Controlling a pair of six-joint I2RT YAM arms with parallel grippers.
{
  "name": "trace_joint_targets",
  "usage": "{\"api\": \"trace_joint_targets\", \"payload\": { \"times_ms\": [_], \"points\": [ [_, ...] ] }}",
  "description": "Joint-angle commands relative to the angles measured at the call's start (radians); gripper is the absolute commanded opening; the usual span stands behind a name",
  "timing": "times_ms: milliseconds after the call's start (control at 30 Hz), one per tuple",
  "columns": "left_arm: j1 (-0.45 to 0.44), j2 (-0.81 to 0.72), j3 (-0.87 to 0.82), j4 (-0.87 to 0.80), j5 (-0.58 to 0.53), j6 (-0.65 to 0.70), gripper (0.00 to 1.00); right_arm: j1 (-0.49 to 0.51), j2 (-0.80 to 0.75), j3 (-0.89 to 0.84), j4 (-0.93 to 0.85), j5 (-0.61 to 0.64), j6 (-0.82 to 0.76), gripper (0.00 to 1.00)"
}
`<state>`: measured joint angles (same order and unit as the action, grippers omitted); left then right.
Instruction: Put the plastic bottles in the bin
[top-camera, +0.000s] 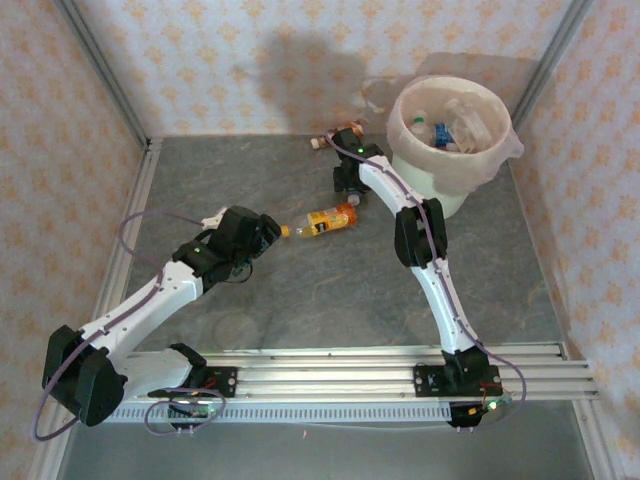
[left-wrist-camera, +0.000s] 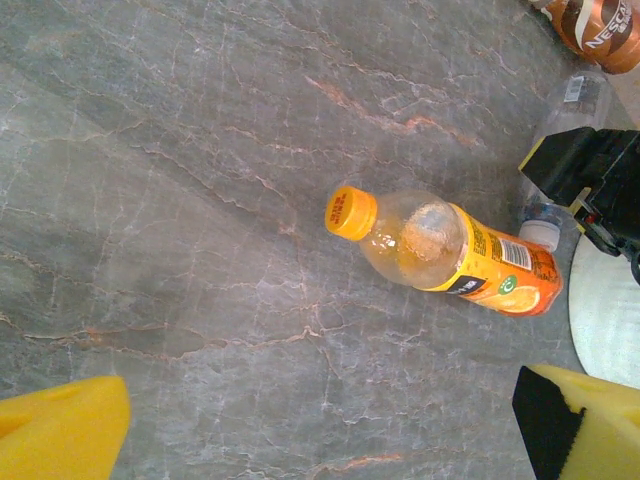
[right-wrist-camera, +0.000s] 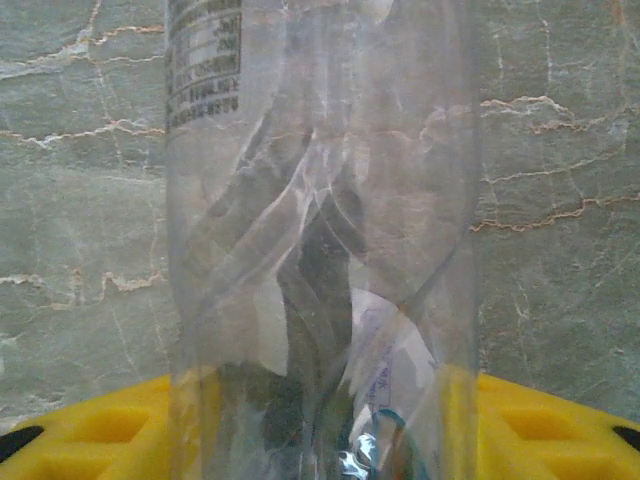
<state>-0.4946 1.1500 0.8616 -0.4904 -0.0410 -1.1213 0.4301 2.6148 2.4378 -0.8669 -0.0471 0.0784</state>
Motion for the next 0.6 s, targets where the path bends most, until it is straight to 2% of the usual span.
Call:
{"api": "trace_joint_targets", "payload": {
  "times_ms": [0, 200, 367, 467, 567],
  "points": [
    [0.007, 0.016, 0.029, -0.03, -0.013, 0.025, 1.0, 0.0, -0.147, -0.036, 0.005, -0.057, 0.001, 0.52],
    [0.005, 0.069, 0.043, 0.001, 0.02, 0.023, 1.0, 0.007, -0.427, -0.265, 0.15, -0.193, -0.029, 0.49],
    [0.006, 0.126, 0.063, 0.044, 0.054, -0.006, 1.0, 0.008, -0.67, -0.425, 0.223, -0.242, -0.082, 0.48],
    [0.007, 0.148, 0.067, 0.074, 0.065, -0.043, 1.0, 0.007, -0.811, -0.501, 0.237, -0.252, -0.135, 0.48],
    [0.007, 0.156, 0.043, 0.126, 0.069, -0.101, 1.0, 0.0, -0.952, -0.599, 0.3, -0.182, -0.144, 0.48]
  ]
}}
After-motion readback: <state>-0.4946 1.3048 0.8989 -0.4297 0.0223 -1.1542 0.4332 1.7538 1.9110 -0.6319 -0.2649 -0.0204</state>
